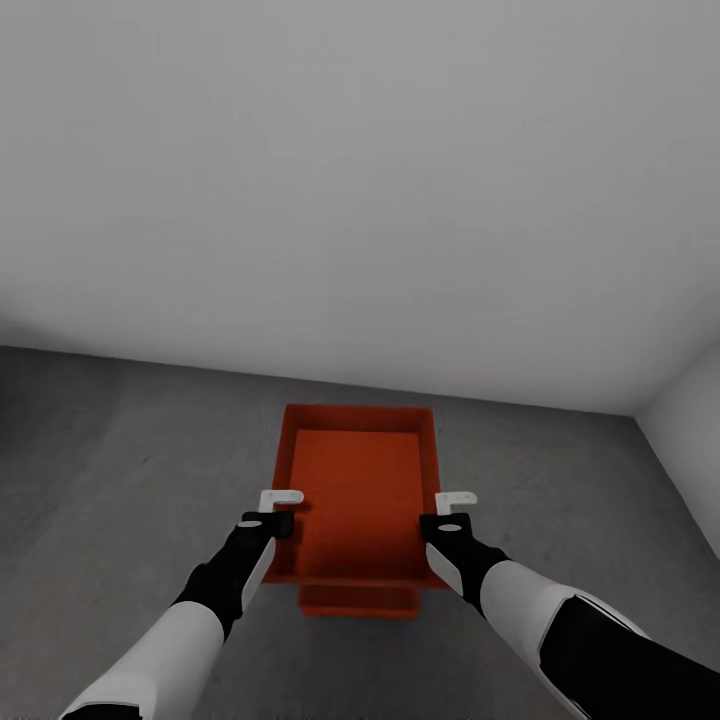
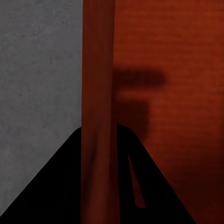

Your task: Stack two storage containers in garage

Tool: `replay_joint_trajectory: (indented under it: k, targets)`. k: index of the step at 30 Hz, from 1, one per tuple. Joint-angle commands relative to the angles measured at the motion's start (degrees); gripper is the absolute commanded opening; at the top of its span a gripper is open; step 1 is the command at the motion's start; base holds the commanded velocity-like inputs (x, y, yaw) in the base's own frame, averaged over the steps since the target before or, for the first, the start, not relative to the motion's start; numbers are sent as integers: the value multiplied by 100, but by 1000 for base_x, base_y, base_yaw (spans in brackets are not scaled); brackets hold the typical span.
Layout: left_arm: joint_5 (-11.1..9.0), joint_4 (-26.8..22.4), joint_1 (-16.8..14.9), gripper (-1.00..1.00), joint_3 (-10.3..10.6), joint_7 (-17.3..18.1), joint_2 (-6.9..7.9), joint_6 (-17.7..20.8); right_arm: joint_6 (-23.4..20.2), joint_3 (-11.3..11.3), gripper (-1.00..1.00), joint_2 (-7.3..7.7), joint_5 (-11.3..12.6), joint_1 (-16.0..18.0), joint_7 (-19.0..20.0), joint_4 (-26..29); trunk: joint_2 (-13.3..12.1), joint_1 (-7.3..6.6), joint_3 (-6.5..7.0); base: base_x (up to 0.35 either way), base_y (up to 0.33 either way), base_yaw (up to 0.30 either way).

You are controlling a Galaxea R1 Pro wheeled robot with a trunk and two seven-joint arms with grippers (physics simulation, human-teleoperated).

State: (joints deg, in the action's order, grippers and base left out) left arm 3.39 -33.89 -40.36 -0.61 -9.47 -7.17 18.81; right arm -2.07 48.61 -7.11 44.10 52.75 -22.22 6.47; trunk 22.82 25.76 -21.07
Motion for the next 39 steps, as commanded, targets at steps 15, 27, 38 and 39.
replay_joint_trajectory:
  k: [15,27,38,39]
  targets:
    - [57,4,1,-100,-19,-11,-101,165,22,35,-100,-3,-121,8,-89,97,11,2,-149,0,0,0]
    - [57,2,1,-100,-19,-11,-101,159,22,35,-100,-1,-121,8,-89,95,11,2,-260,0,0,0]
    - [57,5,0,-100,-19,-11,-101,165,22,35,-100,-2,-121,8,-89,91,11,2,-362,0,0,0]
    - [57,5,1,-100,-19,-11,-101,166,22,35,-100,-3,-121,8,-89,91,11,2,-371,0,0,0]
